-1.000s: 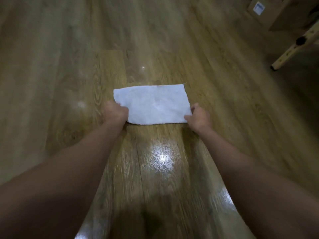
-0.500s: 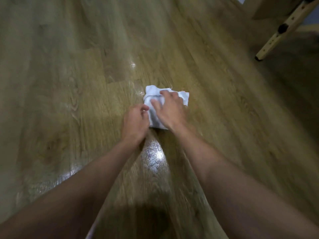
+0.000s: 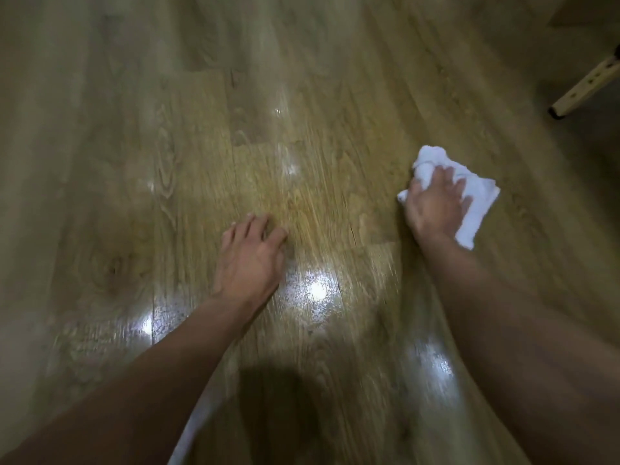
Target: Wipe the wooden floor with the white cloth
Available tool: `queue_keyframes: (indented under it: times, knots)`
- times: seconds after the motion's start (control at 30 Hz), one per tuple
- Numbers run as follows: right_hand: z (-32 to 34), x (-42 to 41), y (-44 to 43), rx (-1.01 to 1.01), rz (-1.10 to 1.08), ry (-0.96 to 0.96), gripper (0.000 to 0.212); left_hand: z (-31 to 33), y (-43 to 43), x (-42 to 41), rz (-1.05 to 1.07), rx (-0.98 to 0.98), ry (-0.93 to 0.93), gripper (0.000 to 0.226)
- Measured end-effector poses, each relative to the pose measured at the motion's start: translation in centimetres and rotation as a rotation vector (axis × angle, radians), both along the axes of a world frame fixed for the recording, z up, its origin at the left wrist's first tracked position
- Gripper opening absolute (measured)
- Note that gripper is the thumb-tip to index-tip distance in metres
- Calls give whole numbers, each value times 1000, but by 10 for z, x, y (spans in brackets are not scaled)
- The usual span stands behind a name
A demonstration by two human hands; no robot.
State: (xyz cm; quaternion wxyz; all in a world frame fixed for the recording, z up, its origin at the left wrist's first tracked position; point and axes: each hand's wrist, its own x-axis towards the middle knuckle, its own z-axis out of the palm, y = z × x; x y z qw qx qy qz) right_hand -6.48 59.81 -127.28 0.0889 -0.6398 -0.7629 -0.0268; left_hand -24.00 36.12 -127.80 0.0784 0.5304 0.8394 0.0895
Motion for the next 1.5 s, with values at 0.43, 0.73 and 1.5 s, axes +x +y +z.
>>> queue_keyframes:
  times: [0.43,0.73,1.5]
  knots:
    - [-13,6,-13,-161,265,50,52,-2,-6,-21,-129,-30,31,44]
    - [-28,-153,-190,-253,752,27,64,27,-54,-99,-195,19,78,36]
    - [-19,-214,-190,-193,445,49,58,12,-191,-182,104,-40,-128,27]
